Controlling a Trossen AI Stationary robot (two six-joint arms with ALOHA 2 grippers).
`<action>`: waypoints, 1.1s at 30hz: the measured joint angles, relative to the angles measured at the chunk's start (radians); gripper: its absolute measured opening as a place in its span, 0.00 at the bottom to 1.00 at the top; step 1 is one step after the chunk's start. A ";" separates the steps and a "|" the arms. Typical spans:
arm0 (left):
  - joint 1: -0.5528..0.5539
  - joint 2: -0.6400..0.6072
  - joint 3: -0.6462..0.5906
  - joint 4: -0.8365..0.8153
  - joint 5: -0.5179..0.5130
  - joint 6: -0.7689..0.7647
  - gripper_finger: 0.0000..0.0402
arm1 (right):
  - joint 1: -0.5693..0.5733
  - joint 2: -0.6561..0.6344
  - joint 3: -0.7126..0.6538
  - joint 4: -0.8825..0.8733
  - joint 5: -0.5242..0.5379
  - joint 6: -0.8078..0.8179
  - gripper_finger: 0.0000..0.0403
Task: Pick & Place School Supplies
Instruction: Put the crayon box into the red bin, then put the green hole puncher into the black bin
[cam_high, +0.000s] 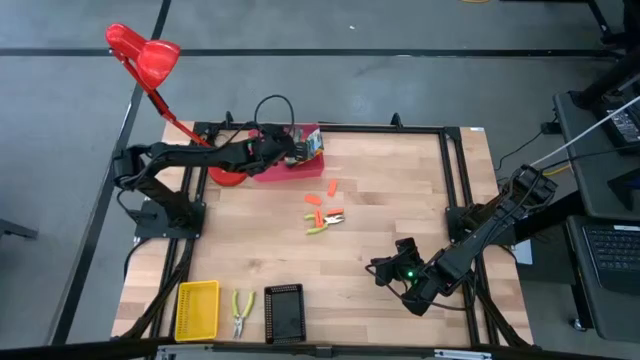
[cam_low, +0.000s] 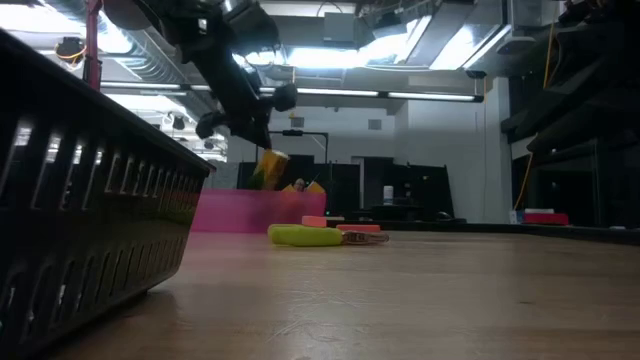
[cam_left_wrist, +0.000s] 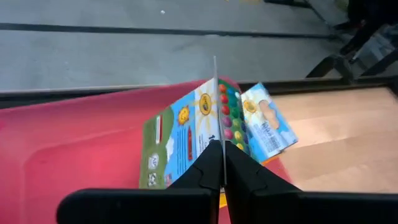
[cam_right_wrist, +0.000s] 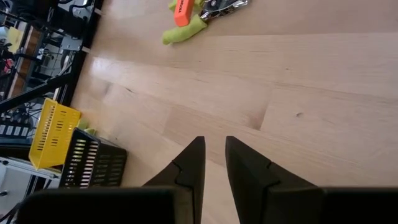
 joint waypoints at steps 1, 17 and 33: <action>0.001 0.012 0.000 0.009 0.001 0.000 0.00 | 0.000 0.000 0.000 0.000 0.000 0.000 0.17; 0.007 0.101 0.000 0.169 0.078 0.051 0.16 | 0.001 0.000 0.000 0.011 -0.011 0.003 0.17; -0.057 0.037 0.000 0.252 0.340 0.274 0.39 | 0.001 0.000 0.000 0.030 0.016 -0.026 0.17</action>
